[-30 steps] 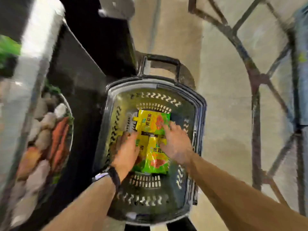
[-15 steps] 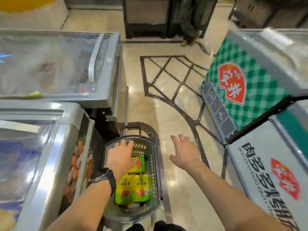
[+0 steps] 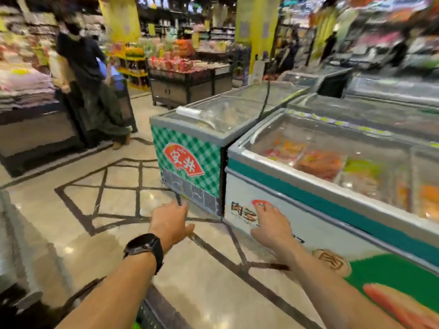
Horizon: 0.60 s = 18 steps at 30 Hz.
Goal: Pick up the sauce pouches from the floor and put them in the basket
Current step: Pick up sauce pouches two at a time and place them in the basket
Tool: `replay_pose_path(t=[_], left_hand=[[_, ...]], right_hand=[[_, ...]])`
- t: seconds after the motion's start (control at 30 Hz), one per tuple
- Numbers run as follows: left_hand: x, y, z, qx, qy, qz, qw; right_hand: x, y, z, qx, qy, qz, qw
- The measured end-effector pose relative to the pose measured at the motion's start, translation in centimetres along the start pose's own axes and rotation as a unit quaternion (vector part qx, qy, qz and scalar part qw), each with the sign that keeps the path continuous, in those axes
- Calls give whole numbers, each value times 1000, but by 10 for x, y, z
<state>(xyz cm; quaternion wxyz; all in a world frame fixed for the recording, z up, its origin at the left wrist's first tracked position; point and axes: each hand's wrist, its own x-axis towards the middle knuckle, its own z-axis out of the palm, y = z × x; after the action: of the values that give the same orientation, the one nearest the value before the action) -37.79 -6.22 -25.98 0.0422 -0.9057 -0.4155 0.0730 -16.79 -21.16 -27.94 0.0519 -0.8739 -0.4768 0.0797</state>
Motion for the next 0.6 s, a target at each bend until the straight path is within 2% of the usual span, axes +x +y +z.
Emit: replay_pose_path(t=[0.17, 0.33, 0.47, 0.6], left_hand=[[27, 173, -68, 24, 63, 191, 979], [5, 362, -101, 46, 113, 308, 944], [-44, 516, -113, 66, 123, 424, 895], [-103, 652, -125, 58, 138, 542, 827]], right_hand=[[-71, 158, -47, 7, 40, 172, 984], [-187, 314, -78, 14, 61, 311, 948], [-303, 426, -84, 41, 56, 435, 898], [-415, 492, -78, 60, 72, 543, 835]])
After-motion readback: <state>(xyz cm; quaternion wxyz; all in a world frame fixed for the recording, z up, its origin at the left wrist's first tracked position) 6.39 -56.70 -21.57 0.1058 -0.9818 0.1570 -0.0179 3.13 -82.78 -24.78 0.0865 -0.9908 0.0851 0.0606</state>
